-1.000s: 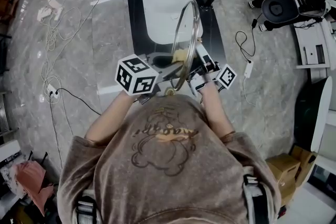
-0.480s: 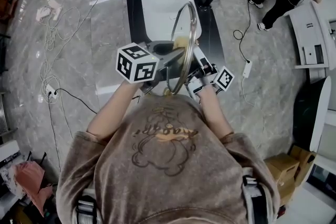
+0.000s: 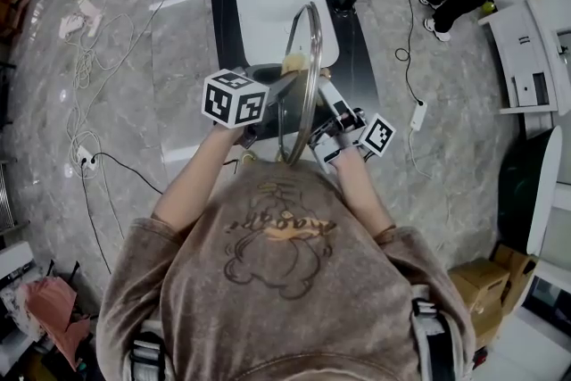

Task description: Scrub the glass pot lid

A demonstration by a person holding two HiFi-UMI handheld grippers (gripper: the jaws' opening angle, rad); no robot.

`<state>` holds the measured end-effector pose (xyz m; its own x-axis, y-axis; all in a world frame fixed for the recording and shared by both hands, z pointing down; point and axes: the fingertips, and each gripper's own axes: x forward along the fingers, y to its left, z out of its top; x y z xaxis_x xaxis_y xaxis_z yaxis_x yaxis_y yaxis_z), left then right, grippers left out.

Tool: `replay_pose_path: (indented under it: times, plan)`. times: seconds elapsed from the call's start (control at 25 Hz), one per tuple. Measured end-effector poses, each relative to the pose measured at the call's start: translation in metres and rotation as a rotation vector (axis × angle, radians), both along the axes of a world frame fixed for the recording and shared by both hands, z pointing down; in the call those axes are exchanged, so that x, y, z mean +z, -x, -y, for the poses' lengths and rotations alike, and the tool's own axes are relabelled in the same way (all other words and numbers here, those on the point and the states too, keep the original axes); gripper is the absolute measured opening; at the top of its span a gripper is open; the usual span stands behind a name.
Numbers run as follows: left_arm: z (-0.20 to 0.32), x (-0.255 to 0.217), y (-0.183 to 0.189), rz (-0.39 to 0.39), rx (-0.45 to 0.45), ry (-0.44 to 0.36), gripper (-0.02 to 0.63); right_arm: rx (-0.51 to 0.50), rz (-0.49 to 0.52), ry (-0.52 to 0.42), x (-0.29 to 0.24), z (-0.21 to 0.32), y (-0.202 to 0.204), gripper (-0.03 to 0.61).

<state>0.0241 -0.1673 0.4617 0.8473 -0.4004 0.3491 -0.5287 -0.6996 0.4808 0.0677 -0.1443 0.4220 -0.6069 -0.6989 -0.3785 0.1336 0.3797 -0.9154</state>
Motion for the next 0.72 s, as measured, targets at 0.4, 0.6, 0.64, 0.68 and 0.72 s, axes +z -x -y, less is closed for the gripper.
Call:
replay_pose_path:
  times: [0.4, 0.6, 0.64, 0.68, 0.72]
  plan:
    - [0.002, -0.001, 0.026, -0.023, -0.085, 0.017, 0.064, 0.013, -0.047, -0.003, -0.001, 0.001, -0.007, 0.175]
    - [0.002, -0.012, 0.057, -0.058, -0.154, 0.01, 0.064, 0.062, -0.098, 0.0, 0.002, 0.005, -0.032, 0.176]
    - [0.002, -0.014, 0.063, -0.064, -0.168, 0.009, 0.064, 0.074, -0.107, 0.004, 0.003, 0.005, -0.038, 0.175]
    - [0.001, -0.016, 0.069, -0.069, -0.181, 0.008, 0.064, 0.086, -0.116, 0.009, 0.005, 0.005, -0.044, 0.175]
    - [0.0, -0.018, 0.076, -0.073, -0.193, 0.006, 0.064, 0.098, -0.126, 0.015, 0.007, 0.004, -0.05, 0.176]
